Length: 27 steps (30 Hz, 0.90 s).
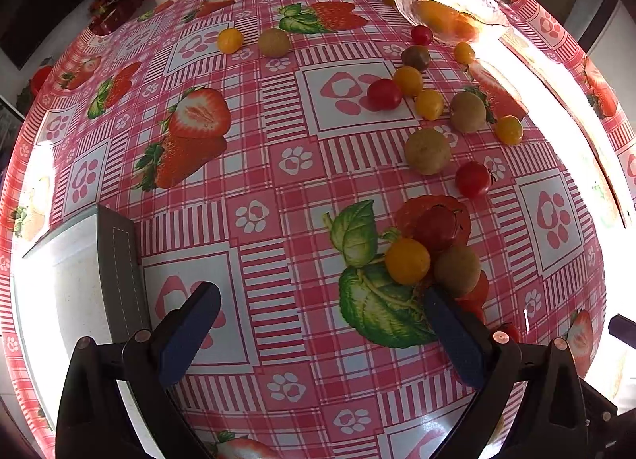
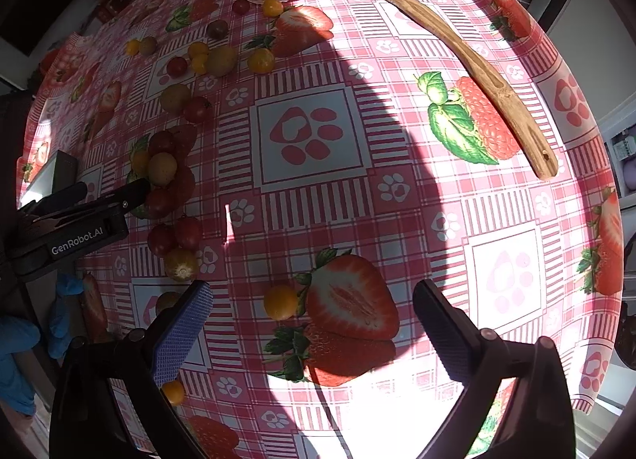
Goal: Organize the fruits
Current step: 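Close the left gripper on a yellow cherry tomato while the right gripper grasps another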
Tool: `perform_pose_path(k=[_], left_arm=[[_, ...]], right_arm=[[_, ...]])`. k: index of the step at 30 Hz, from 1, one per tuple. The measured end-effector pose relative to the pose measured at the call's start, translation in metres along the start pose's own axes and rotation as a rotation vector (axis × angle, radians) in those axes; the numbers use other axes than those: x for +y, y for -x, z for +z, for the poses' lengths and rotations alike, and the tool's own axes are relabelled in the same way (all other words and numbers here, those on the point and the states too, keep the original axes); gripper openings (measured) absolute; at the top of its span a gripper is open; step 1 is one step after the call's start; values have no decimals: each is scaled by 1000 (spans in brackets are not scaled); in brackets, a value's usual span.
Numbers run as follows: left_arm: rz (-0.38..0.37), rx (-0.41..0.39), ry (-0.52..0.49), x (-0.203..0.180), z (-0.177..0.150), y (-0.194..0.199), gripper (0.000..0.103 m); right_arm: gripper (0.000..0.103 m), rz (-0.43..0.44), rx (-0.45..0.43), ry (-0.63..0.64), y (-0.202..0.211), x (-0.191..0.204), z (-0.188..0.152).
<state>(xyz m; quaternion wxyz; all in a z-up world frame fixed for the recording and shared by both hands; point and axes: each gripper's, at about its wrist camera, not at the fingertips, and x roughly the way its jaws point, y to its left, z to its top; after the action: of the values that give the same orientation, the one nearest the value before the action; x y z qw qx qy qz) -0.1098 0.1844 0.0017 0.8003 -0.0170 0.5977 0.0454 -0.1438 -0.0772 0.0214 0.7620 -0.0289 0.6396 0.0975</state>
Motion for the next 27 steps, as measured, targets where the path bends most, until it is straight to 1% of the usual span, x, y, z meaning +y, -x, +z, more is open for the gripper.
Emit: perform_pose_path(k=[1,3,4,6,8,9,12,14,16,17,18,19,20,21,22,23,25,27], left_arm=[[-1,-5,-4,-2,1,0,103],[1,-14,-14,-5,4,-1,103],[1,-18,-19,-8,5,-1,99],[-9,-23,-22,-12,6,-1,96],[-2,-27,-25,-15,8,-1,96],[-6,-28,-27,-16,7,0,94],[-30,-37,-32,-20,8,3,82],[-37,-38,-37,-24,8,4,77],[-51,-38,-39,-27,7,7,68],[-55,-41,-46,-29,6,8,65],[-60,-44,-55,-31,6,9,58],[-65,-47,-64,-32,6,10,49],[-68,-50,-71,-35,5,12,44],[-75,-51,-75,-36,5,13,36],[-78,-53,-77,-37,4,14,27],[-84,-53,-75,-36,4,14,22],[-112,-45,-50,-32,3,16,22],[-148,-35,-13,-26,2,18,22]], right_arm=[[98,-2,2,4,-1,0,-1],[89,0,11,11,-5,2,-4],[84,3,21,11,-8,2,-5],[81,12,32,7,-12,3,-8],[80,5,23,16,-13,4,-9],[80,3,19,23,-13,5,-10],[77,0,15,41,-13,8,-10],[73,-2,10,56,-13,12,-11],[70,-9,7,65,-13,18,-10],[67,-15,5,71,-13,20,-11],[64,-27,3,79,-14,24,-10],[58,-39,0,87,-14,26,-9],[51,-46,-1,96,-14,28,-9],[48,-52,-3,105,-14,30,-9],[40,-58,-4,114,-14,31,-9],[31,-66,-6,122,-14,32,-9],[21,-51,-7,115,-12,30,-12],[22,-4,-2,72,-10,24,-13]])
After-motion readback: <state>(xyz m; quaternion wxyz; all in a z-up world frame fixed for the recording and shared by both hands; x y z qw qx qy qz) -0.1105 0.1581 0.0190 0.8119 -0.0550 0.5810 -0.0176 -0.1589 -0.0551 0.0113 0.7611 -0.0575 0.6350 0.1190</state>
